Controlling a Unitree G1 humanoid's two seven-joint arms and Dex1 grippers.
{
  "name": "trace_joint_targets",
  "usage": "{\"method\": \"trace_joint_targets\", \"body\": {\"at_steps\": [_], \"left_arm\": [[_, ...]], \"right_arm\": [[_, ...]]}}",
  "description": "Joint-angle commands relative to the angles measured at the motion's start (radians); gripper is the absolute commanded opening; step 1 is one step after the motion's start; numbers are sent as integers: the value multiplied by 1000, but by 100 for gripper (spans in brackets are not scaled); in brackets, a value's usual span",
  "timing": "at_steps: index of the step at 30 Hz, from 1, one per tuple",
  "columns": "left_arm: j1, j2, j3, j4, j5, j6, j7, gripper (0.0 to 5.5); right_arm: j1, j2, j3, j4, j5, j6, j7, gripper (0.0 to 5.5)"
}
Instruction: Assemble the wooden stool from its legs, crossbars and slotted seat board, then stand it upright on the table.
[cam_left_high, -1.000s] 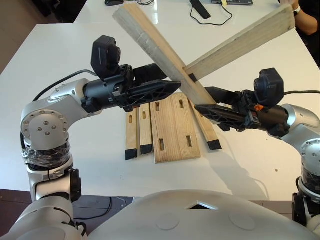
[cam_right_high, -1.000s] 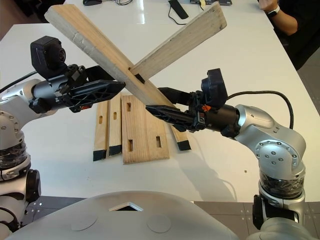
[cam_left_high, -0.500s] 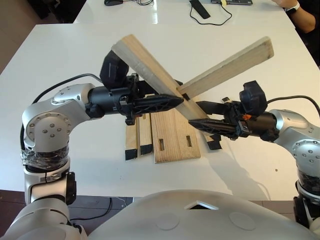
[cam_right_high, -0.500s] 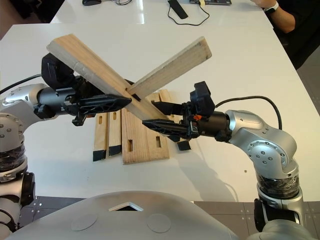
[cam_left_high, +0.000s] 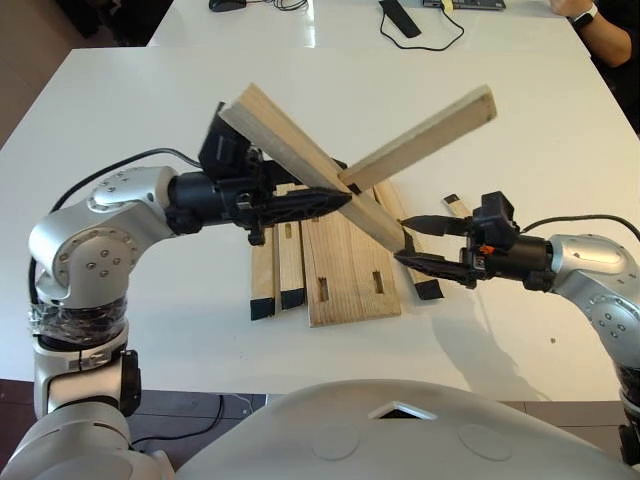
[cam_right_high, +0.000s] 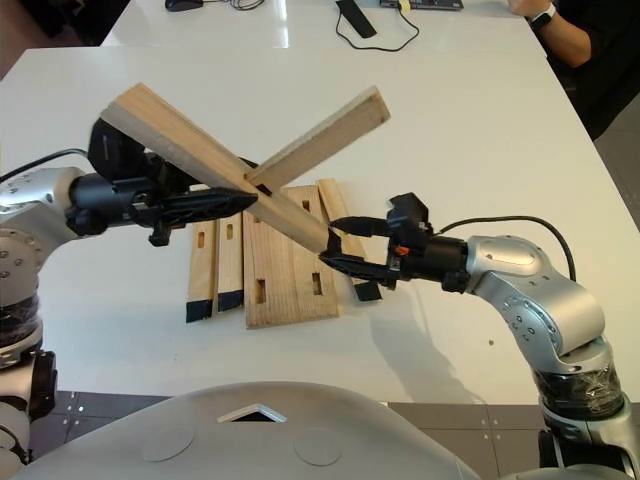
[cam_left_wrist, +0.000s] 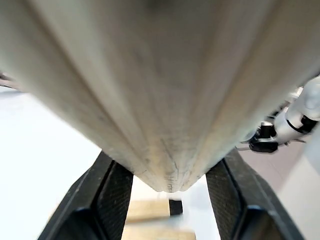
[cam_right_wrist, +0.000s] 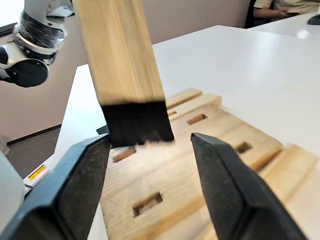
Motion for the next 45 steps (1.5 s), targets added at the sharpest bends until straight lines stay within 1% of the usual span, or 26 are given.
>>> {"method": "trace_joint_targets", "body": {"at_steps": [1, 4, 7, 10, 20, 26, 35, 41, 45], "left_arm": [[99, 164, 69, -59, 76, -24, -147, 202], [178, 235, 80, -74, 169, -88, -243, 202], [217, 250, 88, -82, 202, -123, -279, 202], [256, 246, 70, -83, 257, -168, -297, 202], [343, 195, -22, -53, 426, -311, -278, 202], [369, 195, -66, -41, 487, -349, -262, 202], [384, 225, -141, -56, 666, -516, -243, 202], [425, 229, -185, -16, 714, -557, -244, 202], [388, 217, -234, 35, 683, -526, -251, 202]], "right_arm": [[64, -1, -118, 41, -22, -41, -30, 289], [95, 21, -141, 35, -35, -54, -55, 289], [111, 38, -128, 13, -41, -57, -73, 289], [110, 46, -116, 10, -55, -58, -79, 289], [66, 33, -97, 36, -76, -55, -65, 289], [66, 44, -90, 34, -91, -59, -72, 289], [89, 68, -84, 12, -98, -64, -96, 289], [94, 78, -87, 6, -96, -59, -105, 289], [102, 90, -69, -1, -104, -62, -114, 289]]}}
